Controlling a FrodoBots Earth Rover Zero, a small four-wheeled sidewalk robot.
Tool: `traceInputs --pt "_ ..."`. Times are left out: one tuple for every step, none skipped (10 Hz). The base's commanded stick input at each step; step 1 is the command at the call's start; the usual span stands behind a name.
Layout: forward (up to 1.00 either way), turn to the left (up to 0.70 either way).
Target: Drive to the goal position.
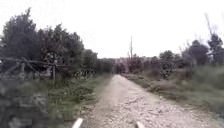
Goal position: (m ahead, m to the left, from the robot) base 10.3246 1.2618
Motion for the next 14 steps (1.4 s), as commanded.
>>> traceInputs --pt "0.7 0.0" --pt "0.7 0.0" --pt "0.7 0.0" --pt "0.7 0.0" --pt "0.7 0.0" --pt "0.7 0.0" --pt "0.7 0.0" --pt "0.7 0.0" --pt "0.7 0.0" --pt "0.7 0.0" --pt "0.7 0.0" --pt "0.7 0.0" --pt "0.7 0.0" --pt "0.7 0.0"
